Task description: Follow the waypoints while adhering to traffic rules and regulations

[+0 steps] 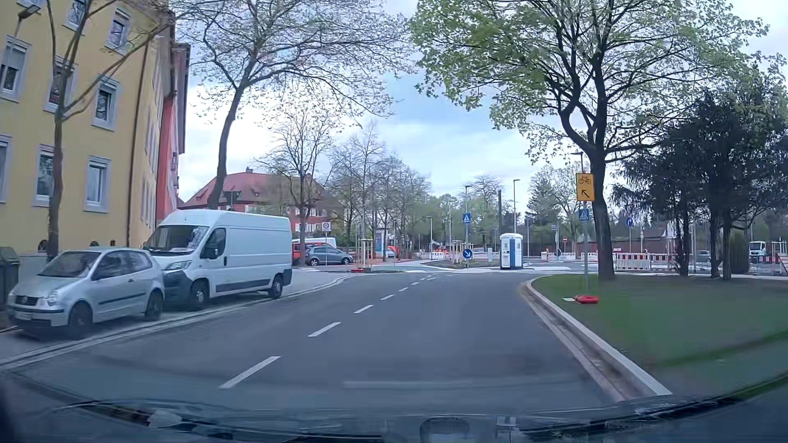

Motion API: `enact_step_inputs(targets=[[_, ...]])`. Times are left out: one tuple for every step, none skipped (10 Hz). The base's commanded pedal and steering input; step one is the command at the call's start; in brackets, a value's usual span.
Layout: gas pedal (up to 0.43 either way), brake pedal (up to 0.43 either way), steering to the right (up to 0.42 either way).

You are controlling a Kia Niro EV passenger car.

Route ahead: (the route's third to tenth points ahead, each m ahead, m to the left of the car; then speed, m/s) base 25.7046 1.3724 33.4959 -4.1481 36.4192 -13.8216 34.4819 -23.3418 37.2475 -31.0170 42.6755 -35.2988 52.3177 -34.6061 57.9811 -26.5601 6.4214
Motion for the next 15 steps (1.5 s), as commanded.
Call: enact_step_inputs(targets=[[0.169, 0.0, 0.079], [0.13, 0.0, 0.066], [0.13, 0.0, 0.054], [0.13, 0.0, 0.047], [0.118, 0.0, 0.044], [0.087, 0.0, 0.043], [0.059, 0.0, 0.041], [0.028, 0.0, 0.04], [0.0, 0.0, 0.041], [0.0, 0.0, 0.04], [0.0, 0.0, 0.04], [0.0, 0.0, 0.039], [0.0, 0.0, 0.037], [0.0, 0.0, 0.036], [0.0, 0.0, 0.034]])
